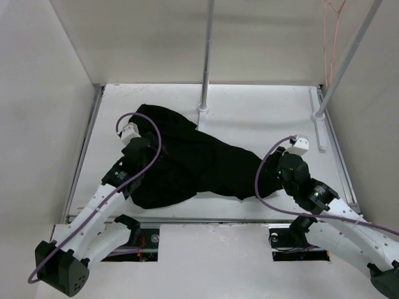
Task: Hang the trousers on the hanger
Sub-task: Fold the trousers
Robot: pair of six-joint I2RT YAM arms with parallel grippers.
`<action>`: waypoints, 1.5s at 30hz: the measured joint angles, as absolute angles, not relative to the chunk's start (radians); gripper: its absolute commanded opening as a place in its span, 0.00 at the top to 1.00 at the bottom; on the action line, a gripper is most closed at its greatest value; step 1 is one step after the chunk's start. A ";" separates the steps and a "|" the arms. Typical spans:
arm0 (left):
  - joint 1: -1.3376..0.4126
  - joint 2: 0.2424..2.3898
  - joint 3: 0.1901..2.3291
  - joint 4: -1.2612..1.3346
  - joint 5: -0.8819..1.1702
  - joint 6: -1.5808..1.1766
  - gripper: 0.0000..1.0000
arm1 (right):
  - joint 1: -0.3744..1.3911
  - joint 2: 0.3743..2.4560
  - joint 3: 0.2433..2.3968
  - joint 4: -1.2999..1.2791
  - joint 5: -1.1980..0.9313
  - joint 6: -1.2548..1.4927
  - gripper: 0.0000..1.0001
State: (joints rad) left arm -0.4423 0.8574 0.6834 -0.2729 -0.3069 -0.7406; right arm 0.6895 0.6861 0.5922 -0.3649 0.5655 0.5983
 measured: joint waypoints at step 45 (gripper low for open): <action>-0.100 1.032 0.497 -0.172 -0.244 -0.812 0.94 | 0.613 1.097 0.615 -0.477 0.603 0.838 1.00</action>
State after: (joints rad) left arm -0.0998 1.0321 0.4973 -0.1719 -0.2440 -0.8124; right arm 0.6128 1.0973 0.6151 -0.4774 0.6025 0.8375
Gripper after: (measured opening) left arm 0.066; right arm 0.024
